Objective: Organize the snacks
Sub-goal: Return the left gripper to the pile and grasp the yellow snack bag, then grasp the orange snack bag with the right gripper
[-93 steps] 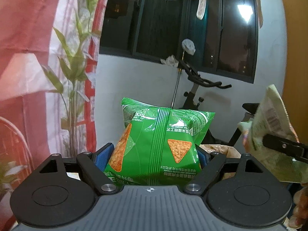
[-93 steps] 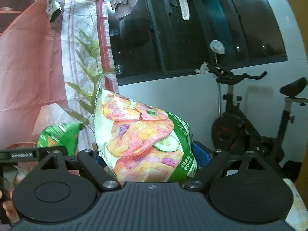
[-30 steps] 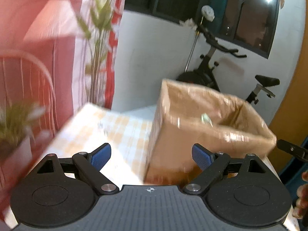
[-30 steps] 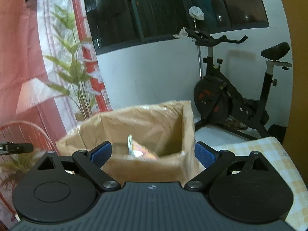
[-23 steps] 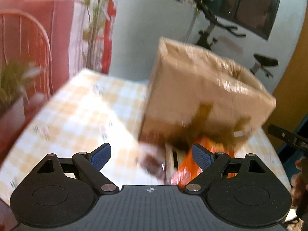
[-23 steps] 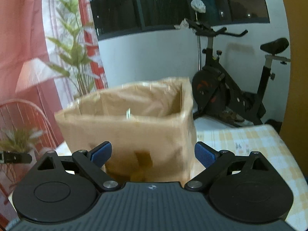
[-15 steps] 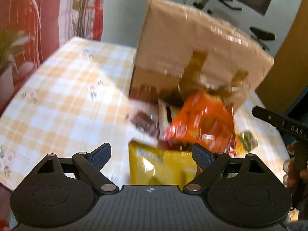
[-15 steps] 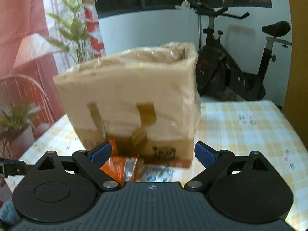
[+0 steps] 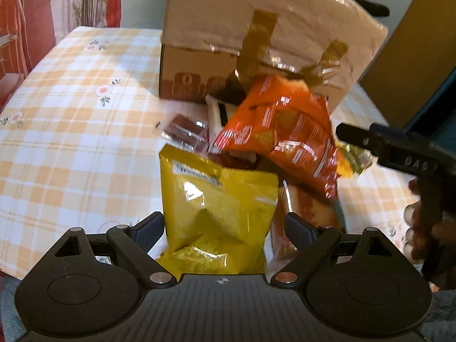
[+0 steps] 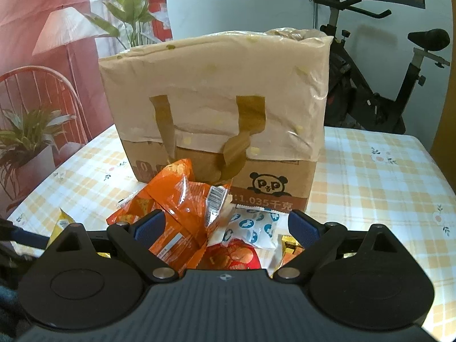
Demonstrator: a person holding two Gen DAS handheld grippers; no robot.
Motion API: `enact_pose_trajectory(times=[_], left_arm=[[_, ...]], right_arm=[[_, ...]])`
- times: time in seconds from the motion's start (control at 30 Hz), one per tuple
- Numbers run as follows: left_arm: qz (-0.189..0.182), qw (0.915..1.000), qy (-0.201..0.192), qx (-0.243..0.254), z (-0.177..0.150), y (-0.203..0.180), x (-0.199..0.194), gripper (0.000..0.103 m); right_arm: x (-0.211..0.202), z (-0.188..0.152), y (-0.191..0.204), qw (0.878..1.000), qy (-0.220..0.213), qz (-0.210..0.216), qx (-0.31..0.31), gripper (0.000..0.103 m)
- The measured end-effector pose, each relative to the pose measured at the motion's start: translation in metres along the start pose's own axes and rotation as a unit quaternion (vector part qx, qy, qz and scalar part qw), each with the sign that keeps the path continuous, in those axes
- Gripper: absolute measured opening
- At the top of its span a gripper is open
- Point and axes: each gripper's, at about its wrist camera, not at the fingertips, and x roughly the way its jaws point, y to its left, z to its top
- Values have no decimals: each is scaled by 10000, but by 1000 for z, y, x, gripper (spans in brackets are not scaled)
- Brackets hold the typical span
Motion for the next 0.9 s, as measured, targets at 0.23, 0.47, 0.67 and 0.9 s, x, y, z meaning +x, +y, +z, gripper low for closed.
enact_pose_trajectory(times=[0.23,0.47,0.67,0.9], left_arm=[[-7,9999,116,-70,-1,9,8,74],[274,9981,-470,-300,4,21,-10,68],[404,9955,-702,-487,10,27,-18,67],[598,9904,-984,-769,14,40,-24,67]], right_arm=[[3,-5,1,9999,105,-4,10,95],[6,-5,8,9998,106,60,-176,95],[14,1,16,9991,103,228,-345,94],[40,17,18,9982,100,427,-411,94]])
